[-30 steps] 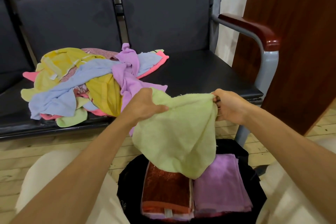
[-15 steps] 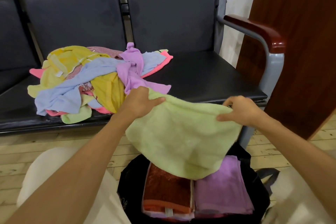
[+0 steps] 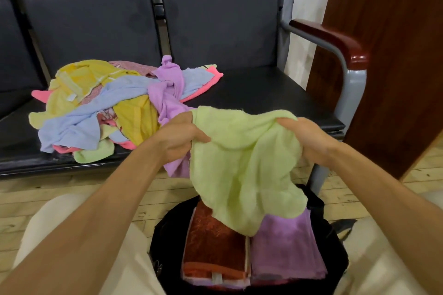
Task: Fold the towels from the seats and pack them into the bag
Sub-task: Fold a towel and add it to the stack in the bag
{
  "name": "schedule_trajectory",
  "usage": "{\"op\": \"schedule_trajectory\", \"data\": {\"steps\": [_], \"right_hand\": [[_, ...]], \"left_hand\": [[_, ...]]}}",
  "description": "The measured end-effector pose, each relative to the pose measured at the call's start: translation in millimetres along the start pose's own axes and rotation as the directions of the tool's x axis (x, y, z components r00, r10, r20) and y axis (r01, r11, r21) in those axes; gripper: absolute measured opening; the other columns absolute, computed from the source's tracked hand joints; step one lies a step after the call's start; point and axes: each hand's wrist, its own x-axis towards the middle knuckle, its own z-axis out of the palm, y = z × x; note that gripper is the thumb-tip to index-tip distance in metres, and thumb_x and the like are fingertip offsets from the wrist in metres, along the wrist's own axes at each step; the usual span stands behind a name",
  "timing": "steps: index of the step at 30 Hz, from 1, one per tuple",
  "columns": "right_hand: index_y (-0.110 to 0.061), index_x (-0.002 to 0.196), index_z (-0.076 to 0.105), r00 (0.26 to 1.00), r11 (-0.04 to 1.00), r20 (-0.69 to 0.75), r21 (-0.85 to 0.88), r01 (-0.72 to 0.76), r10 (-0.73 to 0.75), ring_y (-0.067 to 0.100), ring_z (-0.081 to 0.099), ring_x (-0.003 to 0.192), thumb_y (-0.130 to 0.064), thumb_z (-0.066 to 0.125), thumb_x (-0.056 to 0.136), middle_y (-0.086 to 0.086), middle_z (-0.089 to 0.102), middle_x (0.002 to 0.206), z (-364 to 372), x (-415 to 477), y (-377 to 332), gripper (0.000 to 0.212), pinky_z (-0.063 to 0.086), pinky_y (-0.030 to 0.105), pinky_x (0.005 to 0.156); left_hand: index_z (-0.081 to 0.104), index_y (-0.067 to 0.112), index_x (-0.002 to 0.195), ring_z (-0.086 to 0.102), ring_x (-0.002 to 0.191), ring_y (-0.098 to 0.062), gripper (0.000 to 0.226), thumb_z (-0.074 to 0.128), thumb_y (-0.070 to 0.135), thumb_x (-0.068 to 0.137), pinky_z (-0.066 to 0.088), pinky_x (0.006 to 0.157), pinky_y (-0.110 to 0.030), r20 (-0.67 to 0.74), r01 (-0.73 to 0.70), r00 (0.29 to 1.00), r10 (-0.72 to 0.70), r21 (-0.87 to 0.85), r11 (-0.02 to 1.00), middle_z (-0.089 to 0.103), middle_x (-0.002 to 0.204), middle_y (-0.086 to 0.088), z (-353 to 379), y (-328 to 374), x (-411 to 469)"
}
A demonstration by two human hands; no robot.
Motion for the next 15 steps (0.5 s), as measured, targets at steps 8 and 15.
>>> {"op": "schedule_trajectory", "data": {"steps": [8, 15], "right_hand": [[0.001, 0.121, 0.060, 0.970, 0.988, -0.187, 0.007, 0.156, -0.152, 0.036, 0.065, 0.098, -0.012, 0.050, 0.099, 0.026, 0.062, 0.113, -24, -11, -16, 0.028, 0.055, 0.026, 0.068], [-0.029, 0.127, 0.062, 0.974, 0.928, -0.046, 0.296, 0.225, -0.222, 0.022, 0.069, 0.102, 0.005, 0.044, 0.093, 0.004, 0.070, 0.114, -30, -21, -21, 0.051, 0.060, 0.032, 0.078]], "left_hand": [[0.065, 0.006, 0.108, 0.060, 0.106, -0.028, 0.027, 0.056, 0.027, 0.095, 0.048, 0.095, -0.045, -0.138, 0.036, 0.986, 0.091, 0.717, 0.696, 0.067, 0.109, -0.013, -25, -11, 11], [0.067, 0.004, 0.103, 0.068, 0.091, -0.023, 0.025, 0.069, 0.023, 0.087, 0.056, 0.071, -0.030, -0.354, -0.072, 0.935, -0.031, -0.275, 0.959, 0.071, 0.103, -0.012, -11, -2, 14]]}}
